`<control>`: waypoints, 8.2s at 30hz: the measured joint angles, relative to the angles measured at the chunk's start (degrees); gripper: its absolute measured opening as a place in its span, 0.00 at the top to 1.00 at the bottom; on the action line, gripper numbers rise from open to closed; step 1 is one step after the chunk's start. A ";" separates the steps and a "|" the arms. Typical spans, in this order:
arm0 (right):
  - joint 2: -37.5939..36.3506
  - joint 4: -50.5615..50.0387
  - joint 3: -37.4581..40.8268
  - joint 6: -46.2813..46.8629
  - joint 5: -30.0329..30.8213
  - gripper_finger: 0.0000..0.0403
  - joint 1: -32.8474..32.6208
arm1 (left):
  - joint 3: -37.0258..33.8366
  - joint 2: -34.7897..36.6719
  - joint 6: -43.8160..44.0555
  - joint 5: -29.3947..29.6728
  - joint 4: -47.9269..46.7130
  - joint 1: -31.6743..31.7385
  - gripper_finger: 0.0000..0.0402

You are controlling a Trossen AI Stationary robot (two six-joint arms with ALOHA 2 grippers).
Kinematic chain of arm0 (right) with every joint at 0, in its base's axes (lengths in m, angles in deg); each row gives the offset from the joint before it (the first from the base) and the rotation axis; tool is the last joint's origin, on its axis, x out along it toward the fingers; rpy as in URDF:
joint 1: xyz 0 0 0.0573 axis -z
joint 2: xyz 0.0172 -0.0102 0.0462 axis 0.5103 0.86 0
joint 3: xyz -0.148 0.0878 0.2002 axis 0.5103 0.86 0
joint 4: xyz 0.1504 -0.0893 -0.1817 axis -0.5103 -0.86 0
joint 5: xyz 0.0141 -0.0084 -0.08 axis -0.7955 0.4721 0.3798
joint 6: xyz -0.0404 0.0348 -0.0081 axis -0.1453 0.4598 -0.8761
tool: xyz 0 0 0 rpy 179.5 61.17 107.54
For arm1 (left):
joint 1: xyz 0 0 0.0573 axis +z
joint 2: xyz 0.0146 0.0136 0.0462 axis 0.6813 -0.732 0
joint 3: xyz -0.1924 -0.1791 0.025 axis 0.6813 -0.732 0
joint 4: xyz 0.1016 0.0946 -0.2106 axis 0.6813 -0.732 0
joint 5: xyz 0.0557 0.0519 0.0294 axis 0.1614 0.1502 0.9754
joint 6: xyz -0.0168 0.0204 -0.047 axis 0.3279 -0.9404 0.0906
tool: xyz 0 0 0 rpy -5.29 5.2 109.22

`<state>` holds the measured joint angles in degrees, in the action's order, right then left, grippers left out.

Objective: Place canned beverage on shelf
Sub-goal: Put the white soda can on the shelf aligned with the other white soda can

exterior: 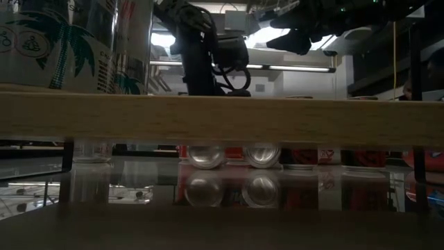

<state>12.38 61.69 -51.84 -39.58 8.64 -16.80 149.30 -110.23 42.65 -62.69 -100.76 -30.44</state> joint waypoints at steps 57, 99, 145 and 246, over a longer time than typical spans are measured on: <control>0.00 0.06 0.00 0.01 0.01 0.04 0.00 | -0.33 -0.11 -9.25 1.94 1.75 0.00 0.28; 0.00 0.06 0.00 0.01 0.01 0.04 -0.02 | -2.56 -0.66 -10.55 2.30 4.43 -1.66 0.28; 0.02 0.06 0.02 0.20 0.01 0.04 0.00 | -2.91 3.24 -14.40 7.56 5.41 -1.61 0.42; 20.40 -22.74 -27.52 21.08 17.07 0.04 -9.97 | -41.08 23.39 -62.84 -9.80 87.78 -1.44 0.39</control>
<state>32.78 38.94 -79.36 -18.50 25.71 -26.76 108.22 -86.84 -20.19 -72.49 -12.98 -31.88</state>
